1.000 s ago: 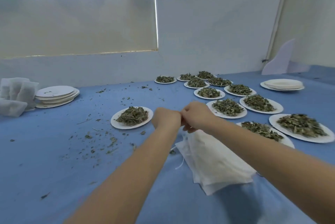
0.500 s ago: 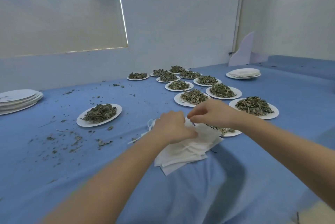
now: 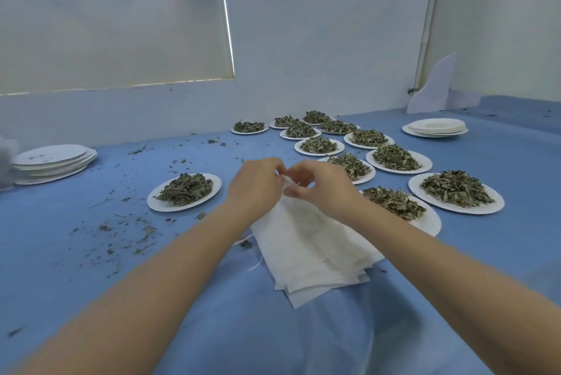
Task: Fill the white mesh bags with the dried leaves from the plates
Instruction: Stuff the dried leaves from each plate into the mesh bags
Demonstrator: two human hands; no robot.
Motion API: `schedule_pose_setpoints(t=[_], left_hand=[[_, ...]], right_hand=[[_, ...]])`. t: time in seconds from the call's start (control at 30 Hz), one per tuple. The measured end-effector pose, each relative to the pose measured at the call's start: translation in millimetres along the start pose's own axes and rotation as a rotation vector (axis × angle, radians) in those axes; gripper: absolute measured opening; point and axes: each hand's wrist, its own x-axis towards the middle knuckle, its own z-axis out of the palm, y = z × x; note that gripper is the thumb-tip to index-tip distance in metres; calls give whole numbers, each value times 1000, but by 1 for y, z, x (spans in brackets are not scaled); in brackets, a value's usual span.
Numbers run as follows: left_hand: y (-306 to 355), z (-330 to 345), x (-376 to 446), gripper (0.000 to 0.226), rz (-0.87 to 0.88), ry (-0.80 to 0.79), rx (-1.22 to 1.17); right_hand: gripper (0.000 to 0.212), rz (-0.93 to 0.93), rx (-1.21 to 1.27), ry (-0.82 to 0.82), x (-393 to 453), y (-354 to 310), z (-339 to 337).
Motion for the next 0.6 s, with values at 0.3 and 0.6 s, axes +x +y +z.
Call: schedule_pose_setpoints(t=[0.3, 0.6], left_hand=[[-56, -63, 25, 21, -149, 238, -358], [-103, -108, 43, 26, -231, 436, -588]], right_hand=[[19, 1, 454, 268, 62, -34, 31], [35, -170, 563, 35, 124, -80, 45]])
